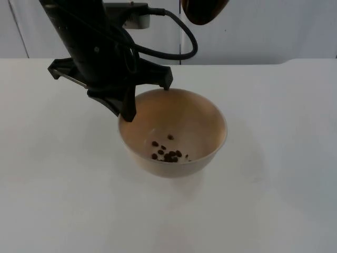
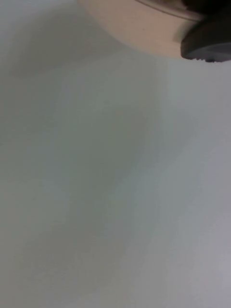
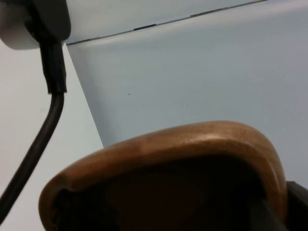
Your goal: Pick up the bowl with the left hand and pour the coffee beans from the cup into the bowl with the right hand.
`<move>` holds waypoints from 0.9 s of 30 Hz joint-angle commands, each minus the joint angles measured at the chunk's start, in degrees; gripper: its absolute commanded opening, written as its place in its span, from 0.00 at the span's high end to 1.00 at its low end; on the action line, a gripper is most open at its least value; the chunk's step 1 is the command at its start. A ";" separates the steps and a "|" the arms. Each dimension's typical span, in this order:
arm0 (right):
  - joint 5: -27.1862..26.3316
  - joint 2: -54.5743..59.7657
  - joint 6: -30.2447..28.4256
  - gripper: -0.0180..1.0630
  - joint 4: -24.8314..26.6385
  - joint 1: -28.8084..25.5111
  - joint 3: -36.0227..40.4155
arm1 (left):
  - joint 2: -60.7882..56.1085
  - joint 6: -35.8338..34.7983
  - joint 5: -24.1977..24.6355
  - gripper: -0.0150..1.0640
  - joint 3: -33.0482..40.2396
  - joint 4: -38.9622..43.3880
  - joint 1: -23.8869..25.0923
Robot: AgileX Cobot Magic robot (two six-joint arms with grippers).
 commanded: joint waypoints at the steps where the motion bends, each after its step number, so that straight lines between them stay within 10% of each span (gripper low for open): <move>1: 0.64 -0.09 0.75 0.98 -1.40 0.20 -0.58 | -0.18 -0.39 -0.17 0.99 -0.19 -0.64 -0.29; 11: 0.64 -0.09 1.13 0.98 0.84 -0.96 -0.69 | -0.18 -0.39 0.05 0.99 -0.19 -0.64 -0.29; 27: -5.57 -1.01 2.44 0.98 19.69 -9.47 -0.81 | -0.18 -0.39 0.27 0.99 -0.19 -0.54 -0.29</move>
